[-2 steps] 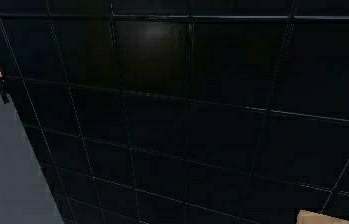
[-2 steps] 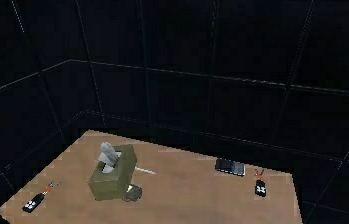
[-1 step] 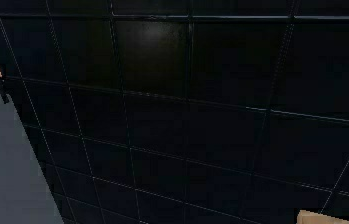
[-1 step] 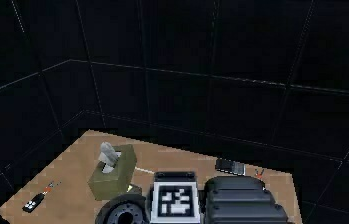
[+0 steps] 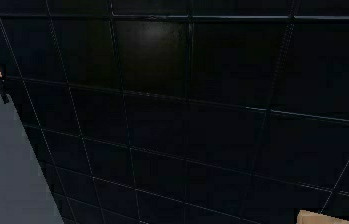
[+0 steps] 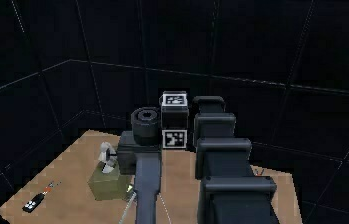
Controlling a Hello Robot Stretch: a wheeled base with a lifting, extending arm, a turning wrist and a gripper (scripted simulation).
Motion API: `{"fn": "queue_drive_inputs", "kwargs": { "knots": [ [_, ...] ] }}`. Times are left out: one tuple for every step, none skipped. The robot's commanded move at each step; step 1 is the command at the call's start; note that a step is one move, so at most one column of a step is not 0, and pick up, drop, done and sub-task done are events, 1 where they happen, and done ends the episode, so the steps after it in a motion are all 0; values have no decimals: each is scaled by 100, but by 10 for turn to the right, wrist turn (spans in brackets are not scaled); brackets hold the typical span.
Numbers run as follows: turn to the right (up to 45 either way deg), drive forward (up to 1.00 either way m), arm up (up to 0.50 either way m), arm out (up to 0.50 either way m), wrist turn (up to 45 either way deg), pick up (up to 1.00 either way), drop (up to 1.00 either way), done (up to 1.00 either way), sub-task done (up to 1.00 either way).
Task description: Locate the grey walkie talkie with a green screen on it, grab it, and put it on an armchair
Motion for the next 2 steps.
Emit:
{"fn": "queue_drive_inputs", "kwargs": {
  "knots": [
    [0, 0, 0, 0, 450, 0, 0, 0, 0],
    [0, 0, 0, 0, 450, 0, 0, 0, 0]
  ]
}}
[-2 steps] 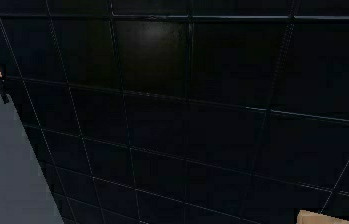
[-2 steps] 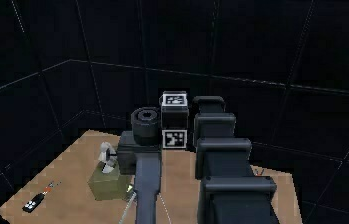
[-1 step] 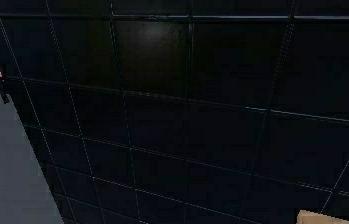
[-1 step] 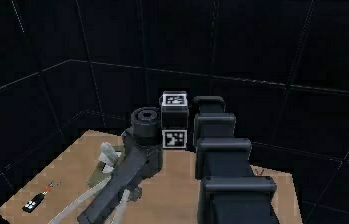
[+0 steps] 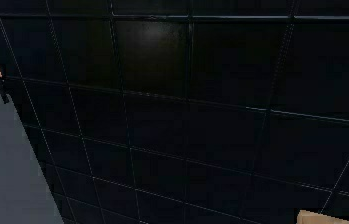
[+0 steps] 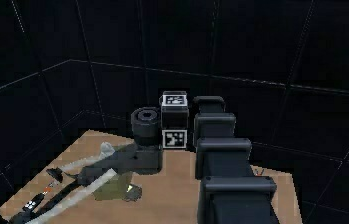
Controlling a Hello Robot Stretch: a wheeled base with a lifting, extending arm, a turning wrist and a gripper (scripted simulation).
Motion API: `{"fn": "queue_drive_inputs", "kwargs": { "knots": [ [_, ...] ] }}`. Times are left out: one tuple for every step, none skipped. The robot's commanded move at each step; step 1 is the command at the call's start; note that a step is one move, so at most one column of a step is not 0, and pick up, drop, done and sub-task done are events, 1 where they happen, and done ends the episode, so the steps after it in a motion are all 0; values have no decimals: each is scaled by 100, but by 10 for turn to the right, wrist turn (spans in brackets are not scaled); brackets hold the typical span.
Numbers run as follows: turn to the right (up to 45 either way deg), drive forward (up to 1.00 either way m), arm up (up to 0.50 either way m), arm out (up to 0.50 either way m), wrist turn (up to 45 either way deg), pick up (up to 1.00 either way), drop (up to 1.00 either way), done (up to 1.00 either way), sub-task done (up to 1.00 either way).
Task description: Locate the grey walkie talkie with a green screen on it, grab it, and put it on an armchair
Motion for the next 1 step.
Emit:
{"fn": "queue_drive_inputs", "kwargs": {
  "knots": [
    [0, 0, 0, 0, 450, 0, 0, 0, 0]
  ]
}}
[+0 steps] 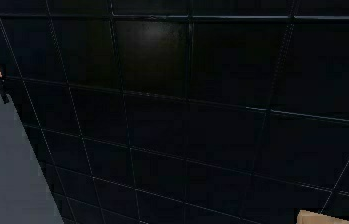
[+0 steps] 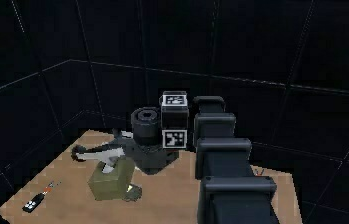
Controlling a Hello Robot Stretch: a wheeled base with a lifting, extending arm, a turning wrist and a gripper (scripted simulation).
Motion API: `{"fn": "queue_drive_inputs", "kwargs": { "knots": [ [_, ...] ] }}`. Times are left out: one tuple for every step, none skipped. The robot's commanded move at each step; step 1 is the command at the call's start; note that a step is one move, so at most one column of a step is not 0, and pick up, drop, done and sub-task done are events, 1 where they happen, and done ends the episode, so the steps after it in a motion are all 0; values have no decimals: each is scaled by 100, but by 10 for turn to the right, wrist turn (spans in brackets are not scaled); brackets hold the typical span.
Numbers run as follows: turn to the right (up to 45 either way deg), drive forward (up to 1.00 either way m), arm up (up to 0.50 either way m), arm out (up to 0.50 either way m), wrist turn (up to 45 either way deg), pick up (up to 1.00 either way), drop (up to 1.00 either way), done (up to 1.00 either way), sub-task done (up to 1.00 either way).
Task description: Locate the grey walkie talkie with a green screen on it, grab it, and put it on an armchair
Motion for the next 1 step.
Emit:
{"fn": "queue_drive_inputs", "kwargs": {
  "knots": [
    [0, 0, 0, 0, 150, 0, 0, 0, 0]
  ]
}}
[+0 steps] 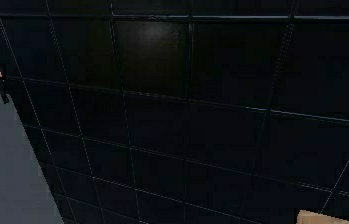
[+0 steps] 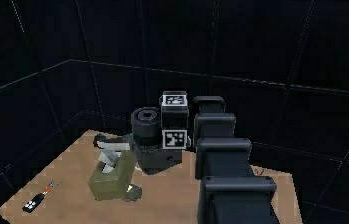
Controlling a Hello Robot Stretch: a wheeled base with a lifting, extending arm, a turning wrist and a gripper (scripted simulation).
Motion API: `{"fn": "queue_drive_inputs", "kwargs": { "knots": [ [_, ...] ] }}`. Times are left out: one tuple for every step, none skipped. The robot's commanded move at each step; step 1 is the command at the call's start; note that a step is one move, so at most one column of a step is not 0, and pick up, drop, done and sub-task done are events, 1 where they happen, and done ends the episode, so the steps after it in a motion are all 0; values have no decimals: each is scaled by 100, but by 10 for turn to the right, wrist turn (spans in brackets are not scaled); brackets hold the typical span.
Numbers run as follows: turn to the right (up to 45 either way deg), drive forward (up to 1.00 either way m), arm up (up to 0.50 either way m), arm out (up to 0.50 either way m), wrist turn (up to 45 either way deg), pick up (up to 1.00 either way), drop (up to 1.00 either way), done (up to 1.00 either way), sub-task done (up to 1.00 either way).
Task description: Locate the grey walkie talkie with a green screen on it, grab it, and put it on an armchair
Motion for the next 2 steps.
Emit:
{"fn": "queue_drive_inputs", "kwargs": {
  "knots": [
    [0, 0, -22, 0, 0, 0, 0, 0, 0],
    [0, 0, 0, 0, 0, 100, 0, 0, 0]
  ]
}}
